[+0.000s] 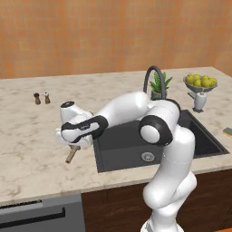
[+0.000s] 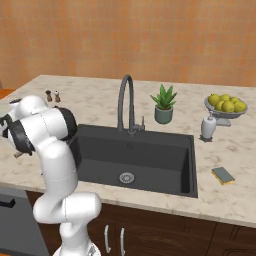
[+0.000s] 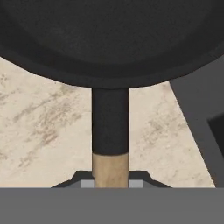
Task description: Pick the pan and sponge and place them into the sink. Then turn on the water.
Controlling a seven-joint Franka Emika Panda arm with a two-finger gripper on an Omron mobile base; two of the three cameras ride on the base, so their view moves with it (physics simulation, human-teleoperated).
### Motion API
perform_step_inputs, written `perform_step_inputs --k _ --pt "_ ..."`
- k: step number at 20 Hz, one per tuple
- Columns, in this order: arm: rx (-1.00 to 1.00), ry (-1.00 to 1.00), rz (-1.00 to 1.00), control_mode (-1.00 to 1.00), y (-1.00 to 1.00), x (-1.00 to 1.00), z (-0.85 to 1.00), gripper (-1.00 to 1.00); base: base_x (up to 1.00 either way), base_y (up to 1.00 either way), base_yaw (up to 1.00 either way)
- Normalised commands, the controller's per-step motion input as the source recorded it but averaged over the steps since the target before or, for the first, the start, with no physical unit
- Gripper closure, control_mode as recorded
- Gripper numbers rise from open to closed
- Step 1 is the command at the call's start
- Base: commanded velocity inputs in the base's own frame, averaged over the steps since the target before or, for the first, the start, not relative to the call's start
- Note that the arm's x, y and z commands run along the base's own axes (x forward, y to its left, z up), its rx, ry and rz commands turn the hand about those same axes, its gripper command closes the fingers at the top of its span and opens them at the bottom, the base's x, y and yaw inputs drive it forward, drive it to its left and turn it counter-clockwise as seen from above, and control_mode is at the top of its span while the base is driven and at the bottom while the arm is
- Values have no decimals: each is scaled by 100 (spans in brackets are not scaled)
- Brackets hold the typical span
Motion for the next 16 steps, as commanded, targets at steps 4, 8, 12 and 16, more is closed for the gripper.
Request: perform_step_inputs --k 4,8,12,16 --pt "-7 5 -38 -100 -75 10 -1 100 0 0 0" --pt "-10 7 -38 -100 -55 17 -4 100 0 0 0" --pt "-12 4 -37 -100 -66 35 -15 100 0 0 0" --pt "-12 3 -34 -100 -78 42 -23 100 0 0 0"
